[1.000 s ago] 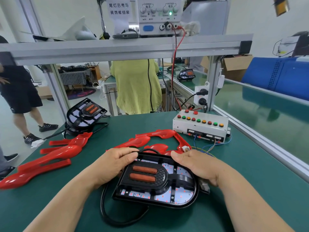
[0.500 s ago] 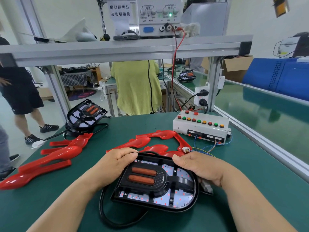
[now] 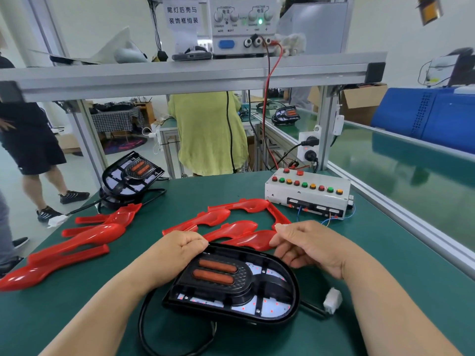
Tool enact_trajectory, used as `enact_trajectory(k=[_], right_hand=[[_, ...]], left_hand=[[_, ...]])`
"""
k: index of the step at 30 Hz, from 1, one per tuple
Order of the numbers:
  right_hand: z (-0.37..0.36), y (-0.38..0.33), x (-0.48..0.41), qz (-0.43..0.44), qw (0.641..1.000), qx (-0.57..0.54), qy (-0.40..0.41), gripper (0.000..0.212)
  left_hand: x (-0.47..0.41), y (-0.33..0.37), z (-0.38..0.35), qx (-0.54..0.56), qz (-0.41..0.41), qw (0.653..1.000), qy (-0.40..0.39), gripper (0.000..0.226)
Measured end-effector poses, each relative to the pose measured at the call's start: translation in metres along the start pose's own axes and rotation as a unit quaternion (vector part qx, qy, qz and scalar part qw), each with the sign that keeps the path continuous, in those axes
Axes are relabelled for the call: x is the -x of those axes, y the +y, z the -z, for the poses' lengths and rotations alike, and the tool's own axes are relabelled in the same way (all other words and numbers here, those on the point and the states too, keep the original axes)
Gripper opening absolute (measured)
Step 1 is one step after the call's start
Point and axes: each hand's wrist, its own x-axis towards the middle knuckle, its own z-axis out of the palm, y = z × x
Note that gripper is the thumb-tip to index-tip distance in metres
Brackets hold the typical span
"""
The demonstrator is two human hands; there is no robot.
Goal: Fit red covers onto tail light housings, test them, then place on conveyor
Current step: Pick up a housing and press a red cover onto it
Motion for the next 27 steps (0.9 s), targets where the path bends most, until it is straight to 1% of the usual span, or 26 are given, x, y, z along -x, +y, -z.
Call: enact_trajectory(k=[3,5,8,10,11,13,14,16,18,20,22,23,25,27], right_hand=[[-0.001,-0.001,0.0,0.033,0.998,-0.003,0.049,0.023],[-0.002,-0.005,0.001,0.067,0.993,-0.035,0.088,0.013],[-0.001,-0.012,0.005,0.136,0.969,-0.136,0.153,0.008],[0.002,-0.016,0.008,0.165,0.951,-0.166,0.202,0.006],[0.004,-0.017,0.008,0.167,0.947,-0.148,0.229,0.006],[0.009,-0.016,0.008,0.152,0.944,-0.061,0.287,0.011],[0.011,-0.014,0.007,0.14,0.939,-0.003,0.313,0.014],[0.012,-0.01,0.004,0.121,0.927,0.108,0.339,0.012],[0.012,-0.007,0.002,0.096,0.919,0.185,0.333,0.011],[0.01,-0.005,0.0,0.058,0.915,0.262,0.302,0.017],[0.008,-0.001,-0.004,0.033,0.904,0.32,0.281,0.021],[0.006,0.0,-0.006,0.03,0.897,0.341,0.28,0.018],[0.004,0.003,-0.01,0.03,0.878,0.38,0.29,0.012],[0.003,0.005,-0.013,0.024,0.862,0.405,0.302,0.017]], left_hand=[[-0.001,-0.001,-0.002,0.001,0.006,1.0,0.009,0.028],[-0.002,-0.002,-0.002,-0.006,0.007,1.0,0.006,0.029],[-0.001,-0.002,-0.001,-0.033,0.0,0.999,0.001,0.045],[0.001,0.001,0.001,-0.045,-0.013,0.999,0.007,0.054],[0.002,0.002,0.002,-0.051,-0.017,0.998,0.018,0.057],[0.002,0.001,0.004,-0.066,-0.016,0.996,0.057,0.057],[0.002,0.0,0.005,-0.067,-0.01,0.995,0.078,0.051],[0.003,-0.001,0.008,-0.054,-0.006,0.993,0.107,0.032],[0.004,-0.001,0.016,-0.054,-0.012,0.989,0.136,0.018],[0.008,-0.003,0.029,-0.067,-0.009,0.982,0.176,0.011],[0.011,-0.011,0.048,-0.085,0.024,0.978,0.191,0.006],[0.013,-0.016,0.057,-0.096,0.054,0.978,0.176,0.013],[0.018,-0.026,0.07,-0.112,0.114,0.981,0.108,0.03],[0.022,-0.029,0.074,-0.137,0.147,0.979,0.025,0.04]])
